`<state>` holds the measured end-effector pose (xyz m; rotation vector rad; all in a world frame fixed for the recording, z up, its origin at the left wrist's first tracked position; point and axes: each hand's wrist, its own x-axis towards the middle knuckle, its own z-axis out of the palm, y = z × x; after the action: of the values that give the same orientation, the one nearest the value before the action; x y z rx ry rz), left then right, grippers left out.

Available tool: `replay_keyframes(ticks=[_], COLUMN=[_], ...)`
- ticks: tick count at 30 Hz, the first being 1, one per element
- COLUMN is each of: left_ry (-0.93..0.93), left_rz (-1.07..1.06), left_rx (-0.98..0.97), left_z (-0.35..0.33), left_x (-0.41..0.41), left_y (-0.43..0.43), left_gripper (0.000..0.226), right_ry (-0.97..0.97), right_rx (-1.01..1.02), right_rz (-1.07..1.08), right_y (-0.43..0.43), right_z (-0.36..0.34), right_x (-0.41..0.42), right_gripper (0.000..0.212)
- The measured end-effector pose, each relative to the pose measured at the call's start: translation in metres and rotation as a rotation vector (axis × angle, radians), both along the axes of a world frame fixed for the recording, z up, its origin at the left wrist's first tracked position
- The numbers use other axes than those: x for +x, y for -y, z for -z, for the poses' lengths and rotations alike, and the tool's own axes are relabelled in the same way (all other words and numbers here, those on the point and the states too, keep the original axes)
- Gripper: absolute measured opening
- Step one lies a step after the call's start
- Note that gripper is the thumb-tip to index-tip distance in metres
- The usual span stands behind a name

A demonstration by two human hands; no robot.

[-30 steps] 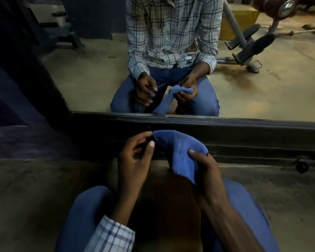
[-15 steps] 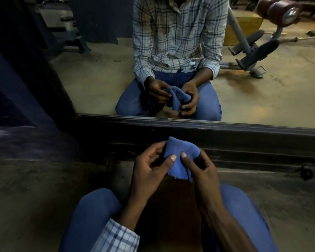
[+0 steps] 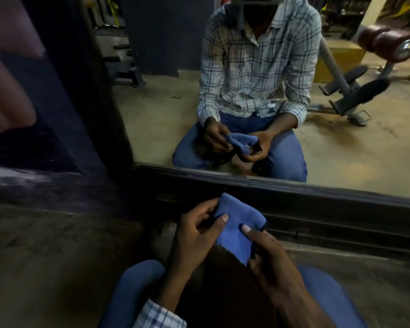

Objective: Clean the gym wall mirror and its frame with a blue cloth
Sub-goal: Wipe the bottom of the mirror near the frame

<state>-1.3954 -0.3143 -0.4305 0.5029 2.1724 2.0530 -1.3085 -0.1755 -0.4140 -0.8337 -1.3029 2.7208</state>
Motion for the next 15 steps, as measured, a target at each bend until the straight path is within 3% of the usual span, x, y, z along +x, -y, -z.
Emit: replay_keyframes(ticks=[3, 5, 7, 10, 15], left_ry=[-0.057, -0.149, -0.281, -0.633, -0.97], left_rz=[-0.017, -0.037, -0.076, -0.279, -0.472], left_rx=[-0.006, -0.035, -0.081, -0.302, -0.702], left_z=[-0.013, -0.028, -0.046, -0.075, -0.12], left_x=[-0.013, -0.024, -0.042, -0.085, -0.143], left_y=[0.022, 0.04, 0.064, 0.108, 0.164], left_gripper=[0.032, 0.032, 0.037, 0.055, 0.1], right_ry=[-0.052, -0.159, -0.233, -0.402, -0.824], right_rx=[0.178, 0.351, 0.515, 0.854, 1.437], right_rz=[-0.02, -0.02, 0.034, 0.247, 0.557], right_y=[0.015, 0.026, 0.034, 0.046, 0.079], right_z=[-0.013, -0.026, -0.047, -0.087, -0.167], right_x=[-0.015, -0.027, -0.041, -0.068, -0.11], right_gripper=[0.022, 0.048, 0.051, 0.032, 0.038])
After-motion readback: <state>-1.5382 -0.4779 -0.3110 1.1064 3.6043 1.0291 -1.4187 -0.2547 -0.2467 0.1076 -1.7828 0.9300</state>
